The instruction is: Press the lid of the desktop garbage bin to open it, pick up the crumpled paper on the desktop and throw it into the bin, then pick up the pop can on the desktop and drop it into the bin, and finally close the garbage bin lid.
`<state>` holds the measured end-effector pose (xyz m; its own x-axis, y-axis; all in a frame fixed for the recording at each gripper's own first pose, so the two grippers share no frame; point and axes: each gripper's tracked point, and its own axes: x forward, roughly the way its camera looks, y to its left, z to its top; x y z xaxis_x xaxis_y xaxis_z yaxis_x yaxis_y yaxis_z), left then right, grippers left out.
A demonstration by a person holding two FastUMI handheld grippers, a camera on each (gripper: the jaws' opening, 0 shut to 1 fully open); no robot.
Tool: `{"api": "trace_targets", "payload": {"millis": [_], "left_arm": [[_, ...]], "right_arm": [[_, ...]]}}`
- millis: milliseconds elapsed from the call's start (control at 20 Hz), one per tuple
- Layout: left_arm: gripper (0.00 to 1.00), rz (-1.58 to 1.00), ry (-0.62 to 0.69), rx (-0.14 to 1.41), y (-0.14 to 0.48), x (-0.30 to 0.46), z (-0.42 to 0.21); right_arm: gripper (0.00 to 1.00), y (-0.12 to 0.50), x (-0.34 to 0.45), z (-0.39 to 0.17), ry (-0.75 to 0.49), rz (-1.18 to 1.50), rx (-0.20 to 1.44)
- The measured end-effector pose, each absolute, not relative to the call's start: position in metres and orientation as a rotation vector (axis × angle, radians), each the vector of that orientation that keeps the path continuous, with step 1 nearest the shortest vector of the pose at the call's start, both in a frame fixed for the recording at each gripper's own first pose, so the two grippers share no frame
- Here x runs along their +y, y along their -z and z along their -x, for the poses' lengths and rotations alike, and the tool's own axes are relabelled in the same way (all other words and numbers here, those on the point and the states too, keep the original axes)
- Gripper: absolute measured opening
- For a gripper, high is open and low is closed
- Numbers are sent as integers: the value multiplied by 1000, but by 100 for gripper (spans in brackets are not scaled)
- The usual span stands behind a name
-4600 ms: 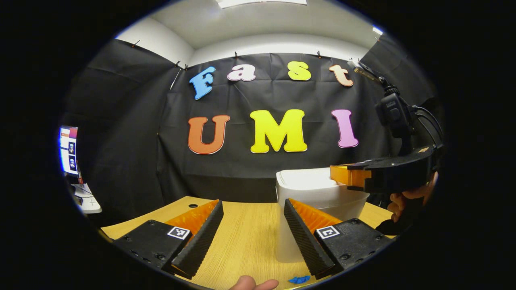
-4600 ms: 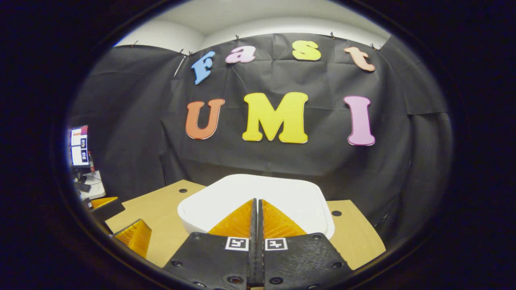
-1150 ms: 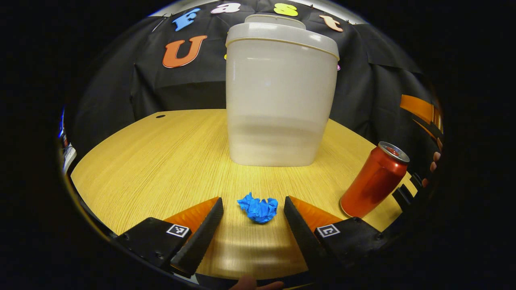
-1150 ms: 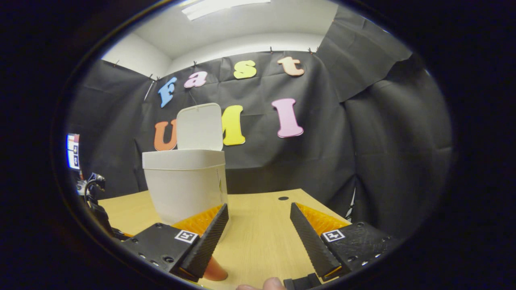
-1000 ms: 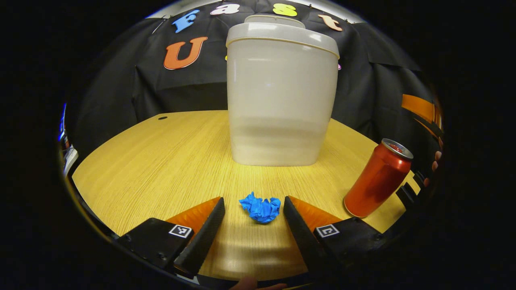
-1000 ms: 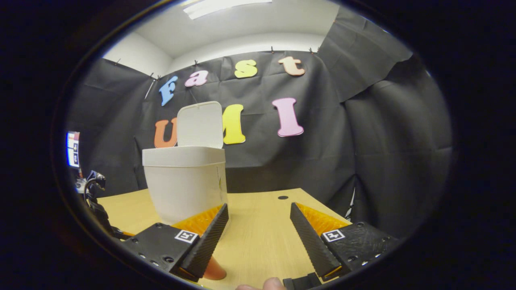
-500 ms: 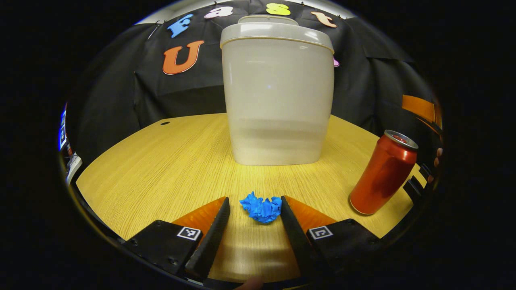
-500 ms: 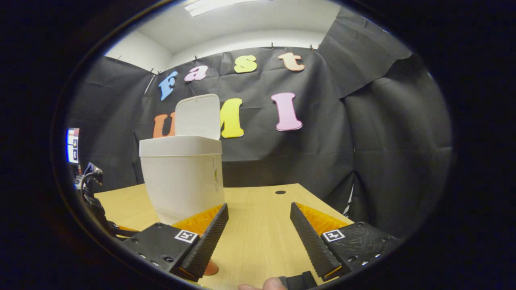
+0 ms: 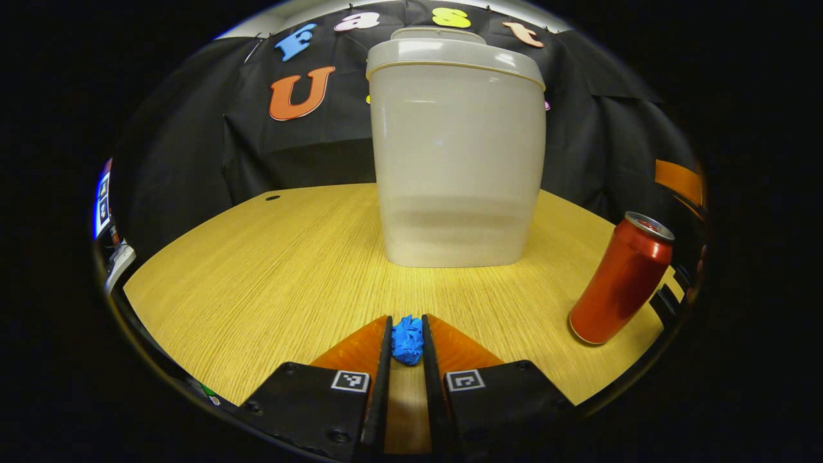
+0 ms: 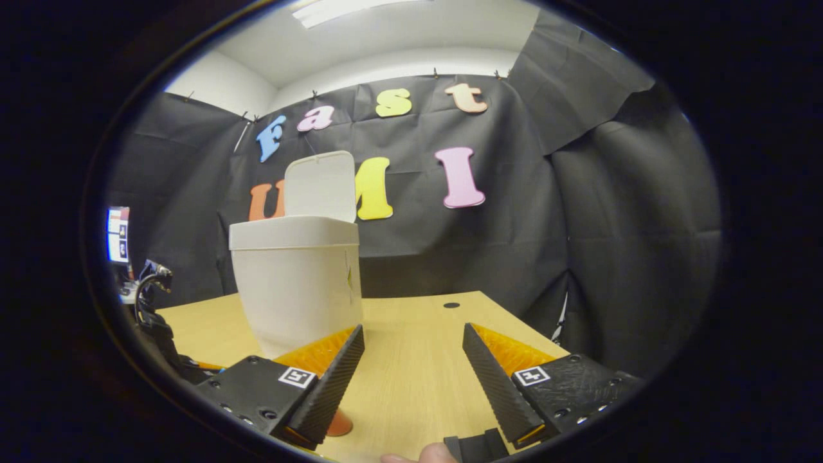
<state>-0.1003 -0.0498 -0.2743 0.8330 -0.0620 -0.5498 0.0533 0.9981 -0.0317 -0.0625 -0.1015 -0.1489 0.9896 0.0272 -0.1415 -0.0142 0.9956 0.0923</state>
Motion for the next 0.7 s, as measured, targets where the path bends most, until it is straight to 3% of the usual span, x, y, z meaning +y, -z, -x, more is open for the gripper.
{"api": "trace_targets", "payload": {"millis": [700], "left_arm": [[27, 26, 74, 479, 231, -50, 97]], "right_arm": [[96, 166, -38, 133, -165, -38, 221]]}}
